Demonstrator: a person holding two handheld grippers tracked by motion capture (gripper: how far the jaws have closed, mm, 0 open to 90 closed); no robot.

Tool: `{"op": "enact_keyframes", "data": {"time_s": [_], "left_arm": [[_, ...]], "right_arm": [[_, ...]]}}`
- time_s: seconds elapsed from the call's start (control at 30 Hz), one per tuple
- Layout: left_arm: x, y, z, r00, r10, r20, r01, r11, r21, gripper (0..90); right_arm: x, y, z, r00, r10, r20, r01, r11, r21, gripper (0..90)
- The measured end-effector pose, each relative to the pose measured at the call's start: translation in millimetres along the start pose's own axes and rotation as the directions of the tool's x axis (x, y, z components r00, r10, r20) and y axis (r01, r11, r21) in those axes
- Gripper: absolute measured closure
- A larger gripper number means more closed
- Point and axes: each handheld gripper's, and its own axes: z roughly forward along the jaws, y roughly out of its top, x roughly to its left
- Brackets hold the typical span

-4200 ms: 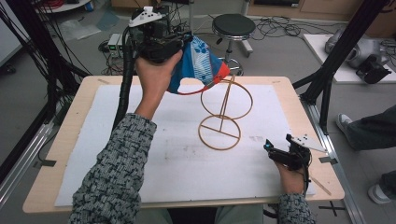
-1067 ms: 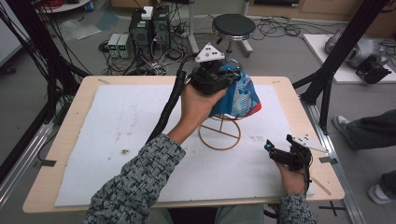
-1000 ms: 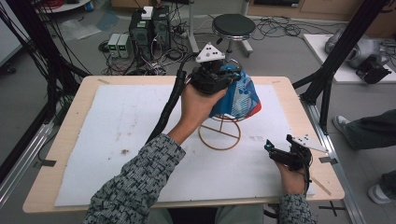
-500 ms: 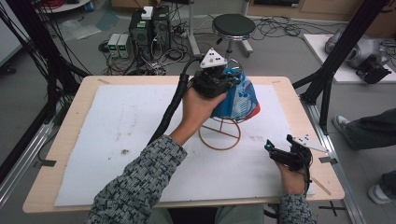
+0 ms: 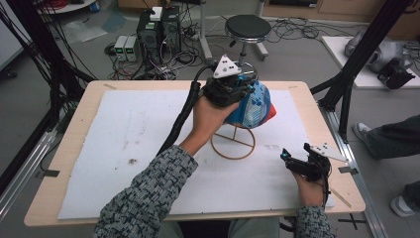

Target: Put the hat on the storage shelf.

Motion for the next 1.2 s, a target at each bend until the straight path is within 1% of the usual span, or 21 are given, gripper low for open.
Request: {"op": "enact_keyframes", "data": {"time_s": [0.13, 0.33, 0.43, 0.5, 0.57, 0.63, 0.7, 0.73, 0.8, 0.9, 0.97, 1.1, 1.13, 1.2], "left_arm": [[0.7, 0.3, -2.6, 1.0000, 0.006, 0.003, -0.006, 1.0000, -0.007, 76.1], [7.8, -2.1, -13.7, 0.9998, 0.012, -0.018, -0.013, 0.9996, -0.027, 69.9], [14.3, -5.5, -22.2, 0.9989, 0.022, -0.042, -0.024, 0.9990, -0.037, 64.2], [19.3, -7.6, -28.9, 0.9979, 0.025, -0.059, -0.027, 0.9988, -0.041, 62.5], [28.2, -10.5, -40.2, 0.9956, 0.023, -0.091, -0.027, 0.9982, -0.053, 60.1], [33.0, -12.4, -47.3, 0.9937, 0.023, -0.110, -0.029, 0.9980, -0.056, 59.2], [40.7, -16.5, -59.2, 0.9894, 0.026, -0.143, -0.036, 0.9974, -0.063, 57.3], [42.2, -17.5, -61.8, 0.9883, 0.025, -0.150, -0.035, 0.9973, -0.064, 56.0], [48.2, -21.6, -72.1, 0.9851, 0.018, -0.171, -0.031, 0.9968, -0.074, 54.7], [56.7, -30.0, -89.7, 0.9780, 0.010, -0.208, -0.027, 0.9963, -0.081, 52.2], [61.4, -35.4, -99.4, 0.9741, 0.002, -0.226, -0.022, 0.9961, -0.086, 50.7], [71.2, -47.7, -120.7, 0.9632, -0.020, -0.268, -0.003, 0.9962, -0.087, 45.9], [74.3, -51.9, -128.0, 0.9590, -0.034, -0.281, 0.009, 0.9960, -0.089, 45.2], [79.0, -59.0, -139.0, 0.9531, -0.050, -0.298, 0.023, 0.9955, -0.091, 43.4]], "right_arm": [[-0.2, -0.2, 0.1, 1.0000, 0.000, -0.001, 0.000, 1.000, 0.001, 10.7], [0.1, -0.4, 1.0, 1.0000, -0.002, 0.000, 0.002, 1.000, 0.003, 10.7], [0.3, -0.4, 1.0, 1.0000, -0.004, -0.001, 0.004, 1.000, 0.001, 10.7], [0.4, -0.2, 0.7, 1.0000, -0.005, 0.000, 0.005, 1.000, 0.001, 10.7], [0.4, -0.2, 0.7, 1.0000, -0.005, 0.001, 0.005, 1.000, 0.001, 10.7], [0.5, -0.3, 1.1, 1.0000, -0.008, 0.003, 0.008, 1.000, 0.002, 10.7], [1.1, -0.2, 0.8, 0.9999, -0.011, 0.003, 0.011, 1.000, 0.005, 10.7], [1.0, -0.1, 0.7, 0.9999, -0.015, 0.004, 0.015, 1.000, 0.004, 10.7], [1.4, 0.0, 0.6, 0.9999, -0.014, 0.005, 0.014, 1.000, 0.005, 10.7], [2.0, 0.3, 0.6, 0.9999, -0.013, 0.006, 0.013, 1.000, 0.007, 10.7], [2.2, 0.4, 0.5, 0.9998, -0.016, 0.006, 0.016, 1.000, 0.006, 10.7], [1.5, 0.9, 0.8, 0.9999, -0.014, 0.009, 0.014, 1.000, 0.000, 10.7], [1.7, 1.1, 1.2, 0.9999, -0.011, 0.009, 0.011, 1.000, -0.001, 10.7], [2.7, 2.2, 3.0, 0.9999, -0.012, 0.007, 0.012, 1.000, 0.000, 10.7]]}}
